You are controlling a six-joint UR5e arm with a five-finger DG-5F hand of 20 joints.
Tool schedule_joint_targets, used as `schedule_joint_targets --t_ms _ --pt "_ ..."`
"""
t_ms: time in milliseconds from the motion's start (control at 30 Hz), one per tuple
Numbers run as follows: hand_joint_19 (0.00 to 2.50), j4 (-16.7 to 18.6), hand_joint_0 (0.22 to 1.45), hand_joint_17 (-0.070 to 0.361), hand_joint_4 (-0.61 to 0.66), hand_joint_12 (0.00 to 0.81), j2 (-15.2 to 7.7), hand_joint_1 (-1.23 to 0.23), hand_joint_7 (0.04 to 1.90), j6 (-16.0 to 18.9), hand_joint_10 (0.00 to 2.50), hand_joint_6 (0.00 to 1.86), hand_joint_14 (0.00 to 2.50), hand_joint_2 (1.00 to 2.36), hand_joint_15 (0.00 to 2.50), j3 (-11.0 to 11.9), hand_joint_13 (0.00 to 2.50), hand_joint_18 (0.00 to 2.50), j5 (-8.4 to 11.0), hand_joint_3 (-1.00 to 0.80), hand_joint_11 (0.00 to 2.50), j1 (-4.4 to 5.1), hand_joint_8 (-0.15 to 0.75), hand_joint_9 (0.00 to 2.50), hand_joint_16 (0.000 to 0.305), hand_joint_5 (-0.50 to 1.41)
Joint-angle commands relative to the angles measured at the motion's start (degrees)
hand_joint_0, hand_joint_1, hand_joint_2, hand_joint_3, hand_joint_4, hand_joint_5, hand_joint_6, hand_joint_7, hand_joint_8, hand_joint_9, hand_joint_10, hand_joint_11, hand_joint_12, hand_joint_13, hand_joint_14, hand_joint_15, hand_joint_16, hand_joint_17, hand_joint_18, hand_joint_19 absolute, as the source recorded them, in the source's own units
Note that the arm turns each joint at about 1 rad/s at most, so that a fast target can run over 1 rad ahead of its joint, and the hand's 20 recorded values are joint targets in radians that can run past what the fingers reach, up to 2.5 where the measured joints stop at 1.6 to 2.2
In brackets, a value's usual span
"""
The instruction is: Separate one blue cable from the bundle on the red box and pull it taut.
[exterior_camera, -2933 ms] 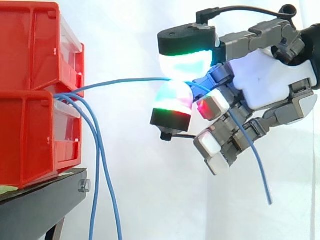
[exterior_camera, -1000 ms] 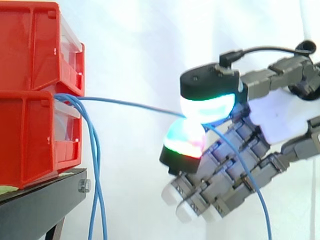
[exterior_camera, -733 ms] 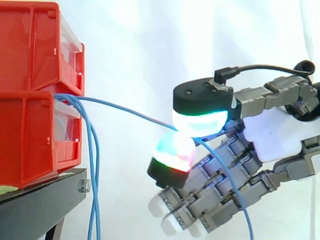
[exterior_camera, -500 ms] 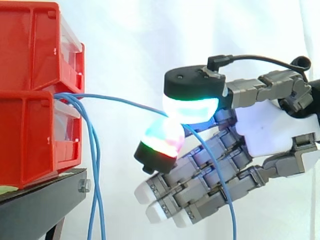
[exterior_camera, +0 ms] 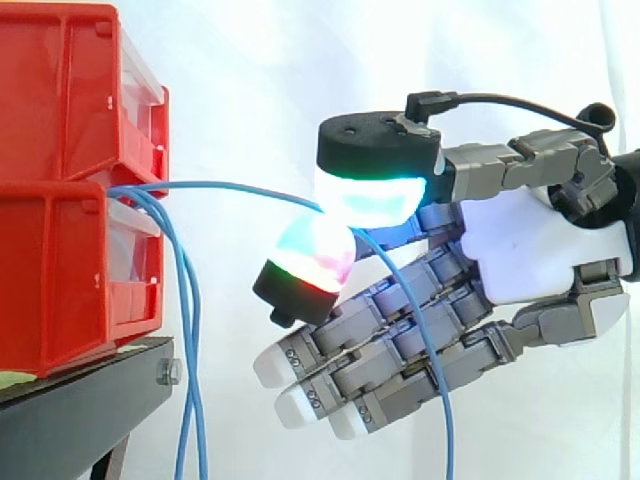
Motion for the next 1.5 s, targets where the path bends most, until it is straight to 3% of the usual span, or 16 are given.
schedule_joint_targets --t_ms 0,167,333,367,433,467,533,567,633,700,767,867,1000,1200,1267,1467 --pt "0.17 0.0 0.57 0.168 -0.01 0.423 0.0 -0.85 1.01 0.0 0.0 0.88 0.0 1.16 0.11 0.0 0.44 0.24 0.0 -0.06 0.0 -0.06 0.238 0.49 0.075 -0.05" --pt "0.17 -0.1 0.57 0.167 -0.01 0.421 0.1 -0.85 1.01 0.0 0.0 0.88 0.0 1.16 0.1 -0.7 0.45 0.24 0.0 -0.06 0.0 -0.06 0.241 0.51 0.074 -0.05" --pt "0.17 0.0 0.56 0.167 -0.01 0.422 0.1 -0.85 1.01 0.0 0.0 0.88 0.0 1.18 0.11 -6.2 0.45 0.25 0.0 -0.07 0.0 -0.06 0.242 0.51 0.074 -0.05" --pt "0.17 0.2 0.56 0.167 -0.01 0.42 0.0 -0.85 1.01 0.0 0.0 0.88 0.0 1.18 0.11 -10.7 0.45 0.25 0.0 -0.07 0.0 0.03 0.242 0.51 0.074 -0.05" --pt "0.17 0.4 0.56 0.167 -0.01 0.42 0.0 -0.85 1.01 0.0 0.0 0.88 0.0 1.18 0.11 -13.7 0.45 0.25 0.0 -0.07 0.0 0.03 0.242 0.51 0.074 -0.05" --pt "0.18 0.6 0.56 0.167 -0.01 0.421 0.1 -0.85 1.01 0.0 0.0 0.88 0.0 1.18 0.11 -17.1 0.45 0.25 0.0 -0.07 0.0 0.03 0.242 0.52 0.074 -0.05" --pt "0.18 1.0 0.56 0.167 -0.01 0.421 0.0 -0.85 1.01 0.0 0.0 0.88 0.0 1.18 0.11 -20.7 0.45 0.25 0.0 -0.07 0.0 -0.06 0.242 0.52 0.074 -0.05" --pt "0.18 1.8 0.56 0.167 -0.01 0.42 0.0 -0.85 1.0 0.0 0.0 0.88 0.0 1.18 0.11 -25.1 0.45 0.25 0.0 -0.07 0.0 -0.06 0.242 0.52 0.074 -0.05" --pt "0.18 2.6 0.56 0.167 -0.01 0.42 0.1 -0.85 1.01 0.0 0.0 0.88 0.0 1.18 0.11 -28.2 0.45 0.25 0.0 -0.07 0.0 -0.06 0.242 0.51 0.074 -0.05" --pt "0.18 5.6 0.56 0.166 -0.01 0.42 0.0 -0.85 1.01 0.0 0.0 0.88 0.0 1.18 0.11 -33.5 0.45 0.26 0.08 -0.07 0.0 -0.06 0.242 0.51 0.074 -0.05" --pt "0.18 7.0 0.56 0.167 -0.01 0.42 0.1 -0.85 1.01 0.7 0.0 0.88 0.0 1.17 0.11 -34.1 0.45 0.26 0.0 -0.06 0.0 0.03 0.242 0.52 0.074 -0.05" --pt "0.19 3.5 0.56 0.166 -0.01 0.42 1.9 -0.85 1.01 0.3 0.0 0.88 0.0 1.17 0.12 -33.9 0.46 0.26 0.0 -0.07 0.0 0.03 0.242 0.52 0.074 -0.05" --pt "0.18 -1.6 0.56 0.166 -0.01 0.418 2.2 -0.85 1.02 0.2 0.0 0.88 0.01 1.18 0.12 -28.4 0.46 0.26 0.08 -0.07 0.0 0.03 0.243 0.52 0.074 -0.05" --pt "0.18 -6.0 0.56 0.166 -0.01 0.419 2.2 -0.85 1.0 0.4 0.0 0.88 0.0 1.18 0.12 -25.8 0.46 0.27 -0.27 -0.07 0.0 0.03 0.244 0.52 0.074 -0.05" --pt "0.18 -5.6 0.56 0.166 -0.01 0.418 2.2 -0.85 1.0 0.2 0.0 0.88 0.0 1.18 0.12 -23.7 0.46 0.27 -0.35 -0.06 0.0 -0.06 0.243 0.52 0.074 -0.05" --pt "0.18 -1.1 0.56 0.166 -0.01 0.417 2.2 -0.85 1.01 0.2 0.0 0.88 0.0 1.17 0.12 -22.7 0.47 0.27 -0.27 -0.06 0.0 -0.06 0.242 0.52 0.074 -0.05"
